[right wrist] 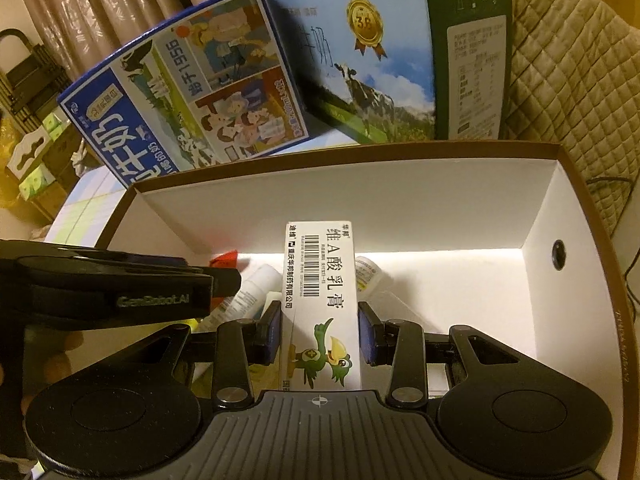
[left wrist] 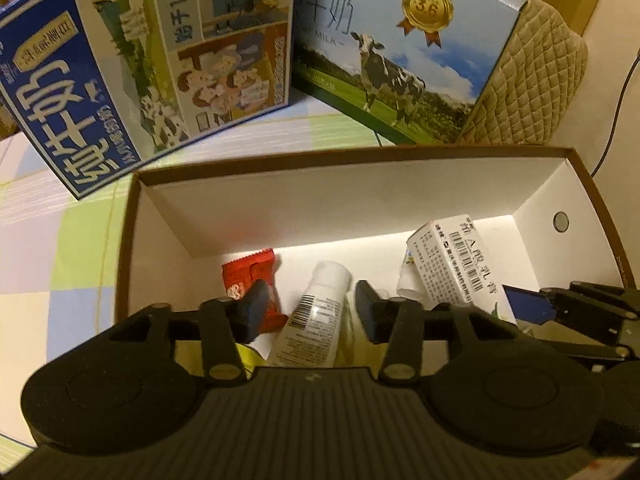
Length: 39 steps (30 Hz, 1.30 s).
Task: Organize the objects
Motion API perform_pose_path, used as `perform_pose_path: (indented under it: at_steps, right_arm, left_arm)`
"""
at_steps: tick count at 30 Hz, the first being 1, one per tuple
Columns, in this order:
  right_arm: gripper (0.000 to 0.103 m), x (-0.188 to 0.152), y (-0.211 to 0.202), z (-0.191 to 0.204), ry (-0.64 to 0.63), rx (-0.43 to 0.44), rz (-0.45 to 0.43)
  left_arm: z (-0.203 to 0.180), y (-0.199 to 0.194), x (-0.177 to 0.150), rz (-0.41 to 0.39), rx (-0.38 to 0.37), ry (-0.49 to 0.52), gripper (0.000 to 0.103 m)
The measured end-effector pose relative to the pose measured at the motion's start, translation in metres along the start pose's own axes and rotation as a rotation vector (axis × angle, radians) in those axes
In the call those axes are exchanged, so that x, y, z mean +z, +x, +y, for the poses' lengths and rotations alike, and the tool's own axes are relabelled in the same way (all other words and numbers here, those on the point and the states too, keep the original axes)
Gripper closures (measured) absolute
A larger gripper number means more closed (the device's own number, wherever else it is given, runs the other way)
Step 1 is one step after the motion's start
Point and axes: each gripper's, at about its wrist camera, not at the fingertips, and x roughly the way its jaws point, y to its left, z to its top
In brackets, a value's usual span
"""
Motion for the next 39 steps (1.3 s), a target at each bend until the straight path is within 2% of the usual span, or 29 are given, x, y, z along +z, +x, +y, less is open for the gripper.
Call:
perform_pose_path:
  at_steps: [3,7,9,15,18,21,24,29,39]
  right_arm:
    - [0.067,0.001,-0.001,0.001,-0.004,0.008,-0.017]
    - [0.066,0.001,-0.009,-0.001,0.013,0.012,-0.040]
    - [0.064,0.000,-0.016,-0.001,0.015,0.013,-0.051]
    - [0.045,-0.009,-0.045,-0.003,0.029,0.018,-0.073]
    - [0.037,-0.015,-0.061,-0.001,0.040,0.013,-0.088]
    - [0.035,-0.025,-0.077,0.000,0.056,0.019,-0.101]
    - [0.034,-0.038,-0.094,0.003,0.073,0.024,-0.109]
    - [0.034,-0.062,-0.119,0.016,0.076,0.031,-0.116]
    - [0.034,-0.113,-0.153,0.064,0.069,0.022,-0.100]
  left_arm:
    - [0.004,-0.007,0.000,-0.012,0.013,-0.010,0.048]
    - [0.010,-0.022,-0.003,-0.027,0.013,-0.020,0.029]
    - [0.011,-0.032,-0.006,-0.045,0.002,-0.026,0.025]
    - [0.010,-0.065,-0.021,-0.084,-0.008,-0.027,0.014]
    - [0.009,-0.084,-0.031,-0.105,-0.010,-0.026,0.011]
    - [0.010,-0.105,-0.044,-0.135,-0.007,-0.018,0.009]
    - [0.015,-0.124,-0.059,-0.159,-0.001,-0.023,0.004]
    - [0.025,-0.158,-0.087,-0.203,0.023,-0.030,0.001]
    - [0.056,-0.201,-0.145,-0.198,0.047,-0.046,0.001]
